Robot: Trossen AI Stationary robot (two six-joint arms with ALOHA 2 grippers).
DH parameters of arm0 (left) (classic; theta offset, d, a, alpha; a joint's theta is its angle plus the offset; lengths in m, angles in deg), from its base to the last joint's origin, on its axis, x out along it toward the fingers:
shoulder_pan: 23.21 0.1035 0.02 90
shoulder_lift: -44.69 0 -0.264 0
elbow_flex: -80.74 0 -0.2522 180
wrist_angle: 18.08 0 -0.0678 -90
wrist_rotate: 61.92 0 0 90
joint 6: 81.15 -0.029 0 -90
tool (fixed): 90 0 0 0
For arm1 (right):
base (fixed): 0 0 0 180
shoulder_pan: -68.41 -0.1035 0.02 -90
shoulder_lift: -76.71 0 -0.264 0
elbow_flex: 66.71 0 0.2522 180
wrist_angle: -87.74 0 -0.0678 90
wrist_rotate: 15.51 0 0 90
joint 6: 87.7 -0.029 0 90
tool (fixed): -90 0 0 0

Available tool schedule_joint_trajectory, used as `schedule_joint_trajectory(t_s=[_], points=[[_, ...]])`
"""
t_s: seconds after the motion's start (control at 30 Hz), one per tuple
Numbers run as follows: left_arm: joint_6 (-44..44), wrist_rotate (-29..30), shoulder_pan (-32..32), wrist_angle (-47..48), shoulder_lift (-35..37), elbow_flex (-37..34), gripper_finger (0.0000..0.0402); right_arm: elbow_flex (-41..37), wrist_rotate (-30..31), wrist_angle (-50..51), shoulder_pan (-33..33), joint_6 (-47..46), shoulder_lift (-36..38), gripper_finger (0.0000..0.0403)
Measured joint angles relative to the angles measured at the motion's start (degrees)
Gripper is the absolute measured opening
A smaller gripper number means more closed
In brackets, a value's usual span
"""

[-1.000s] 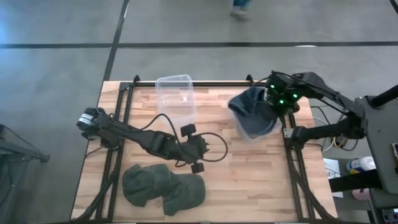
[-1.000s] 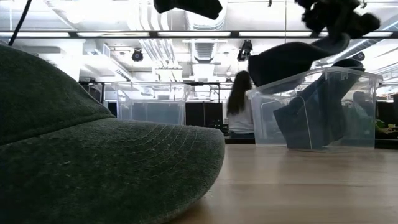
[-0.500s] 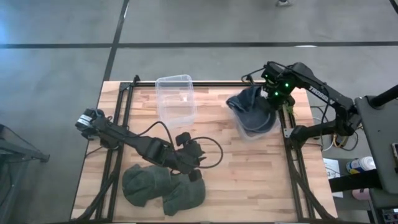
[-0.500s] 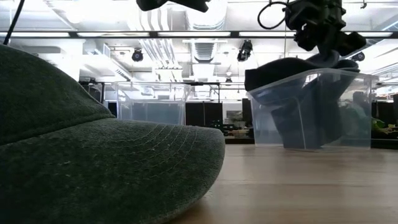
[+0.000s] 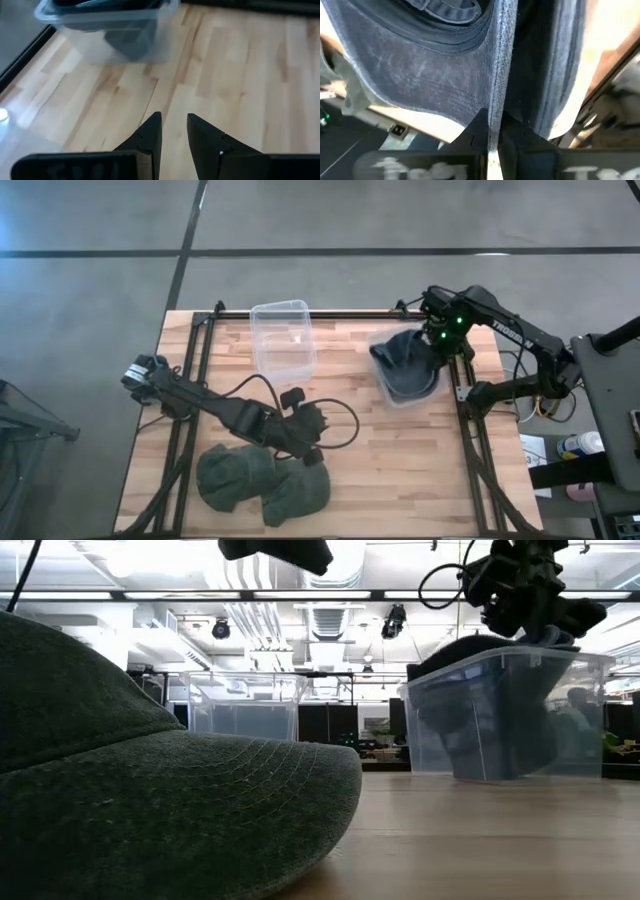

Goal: Pick & Place hat
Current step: Put the blue cap into the right transparent bin, then put the left green cap into the left transparent bin

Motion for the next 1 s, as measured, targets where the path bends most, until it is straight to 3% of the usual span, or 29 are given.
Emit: schedule_joint_trajectory(t_s=[0.23, 0.63, 0.83, 1.0], points=[[-0.01, 0.01, 1.36, 5.97, 0.0, 0.0, 0.0085, -1.77, -1.05, 0.0, -3.26, -2.92, -2.66, 0.0021], [-3.19, -0.17, 4.04, 5.74, 0.0, 0.0, 0.0085, 1.99, -2.87, 0.02, -3.37, -3.89, -1.1, 0.0105], [-5.17, -0.17, 4.44, 5.67, 0.0, 0.0, 0.0085, 1.44, 3.9, -0.28, -3.39, -5.46, -2.04, 0.013], [-6.43, -0.2, 4.45, 5.95, 0.06, 0.0, 0.0085, 5.52, 0.34, -0.11, -3.4, -5.51, -0.53, 0.0137]])
